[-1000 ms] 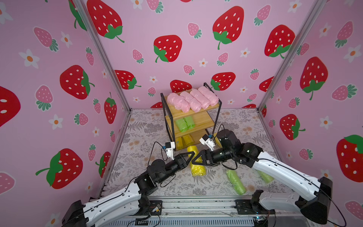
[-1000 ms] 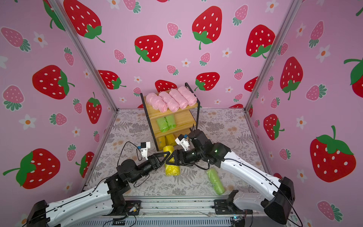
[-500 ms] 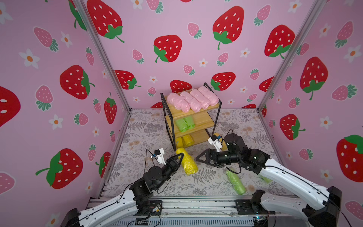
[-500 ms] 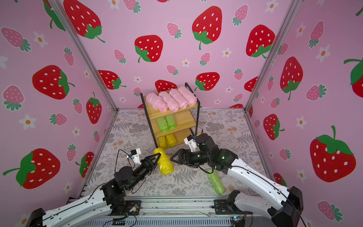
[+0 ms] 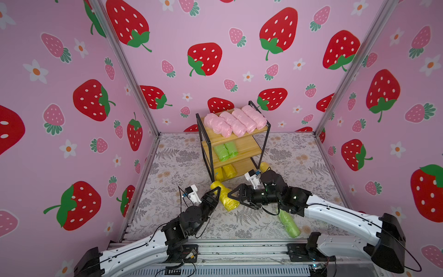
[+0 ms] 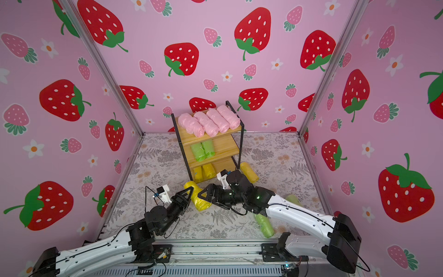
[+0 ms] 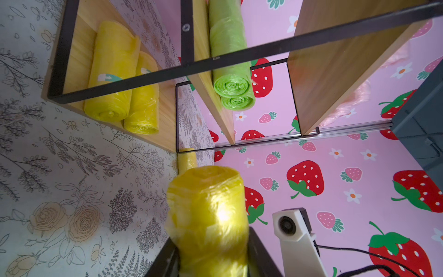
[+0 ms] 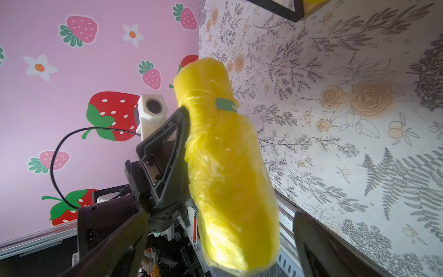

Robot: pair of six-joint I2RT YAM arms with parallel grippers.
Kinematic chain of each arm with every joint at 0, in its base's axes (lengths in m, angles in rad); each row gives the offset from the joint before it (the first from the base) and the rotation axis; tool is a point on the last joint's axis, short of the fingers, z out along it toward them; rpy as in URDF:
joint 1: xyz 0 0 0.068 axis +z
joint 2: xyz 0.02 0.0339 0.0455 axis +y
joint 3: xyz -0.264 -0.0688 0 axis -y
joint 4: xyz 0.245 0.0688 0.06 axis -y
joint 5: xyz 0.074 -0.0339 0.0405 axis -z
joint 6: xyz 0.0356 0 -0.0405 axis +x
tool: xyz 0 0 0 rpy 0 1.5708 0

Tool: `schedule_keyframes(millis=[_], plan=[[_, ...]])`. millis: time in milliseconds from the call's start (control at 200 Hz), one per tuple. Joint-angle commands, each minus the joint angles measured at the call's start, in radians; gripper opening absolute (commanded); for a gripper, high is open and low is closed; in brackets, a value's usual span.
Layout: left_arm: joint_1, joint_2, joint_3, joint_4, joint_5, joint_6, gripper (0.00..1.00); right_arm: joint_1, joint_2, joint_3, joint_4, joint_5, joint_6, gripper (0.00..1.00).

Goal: Sort the rolls of trash bags by color and place them on the shelf
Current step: Pick up the roll of trash bags from the center of the board.

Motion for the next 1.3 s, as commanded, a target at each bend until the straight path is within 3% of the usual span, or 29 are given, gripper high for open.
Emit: schedule_keyframes(millis=[0, 370, 515, 690, 1011, 1056, 1156, 1226, 1246, 1296], plan=[[-0.005, 0.005, 0.045, 0.068, -0.022, -0.013, 0.0, 0.014, 0.022, 0.043, 0.038, -0.016, 0.012, 0.97], [-0.008, 0.017, 0.063, 0.059, -0.021, -0.004, 0.0, 0.038, 0.067, 0.014, 0.092, -0.009, 0.04, 0.83], [-0.008, 0.017, 0.066, 0.057, -0.018, -0.001, 0.0, 0.059, 0.092, 0.011, 0.111, 0.008, 0.047, 0.71], [-0.009, 0.005, 0.064, 0.044, -0.021, -0.001, 0.0, 0.065, 0.097, -0.002, 0.139, 0.021, 0.058, 0.53], [-0.01, 0.013, 0.069, 0.026, -0.013, -0.013, 0.0, 0.064, 0.108, 0.008, 0.136, 0.04, 0.046, 0.01], [-0.01, 0.01, 0.072, 0.002, -0.013, -0.024, 0.0, 0.064, 0.106, 0.011, 0.118, 0.054, 0.034, 0.0], [-0.01, -0.018, 0.08, -0.09, -0.021, -0.051, 0.56, 0.053, 0.096, 0.011, 0.066, 0.093, -0.005, 0.0], [-0.008, -0.054, 0.093, -0.181, -0.033, -0.063, 0.77, 0.031, 0.092, -0.005, 0.048, 0.108, -0.031, 0.0], [-0.008, -0.065, 0.096, -0.205, -0.037, -0.059, 0.98, 0.023, 0.089, -0.013, 0.05, 0.11, -0.04, 0.0], [-0.009, -0.096, 0.106, -0.269, -0.049, -0.056, 1.0, 0.006, 0.085, -0.03, 0.051, 0.122, -0.068, 0.0]])
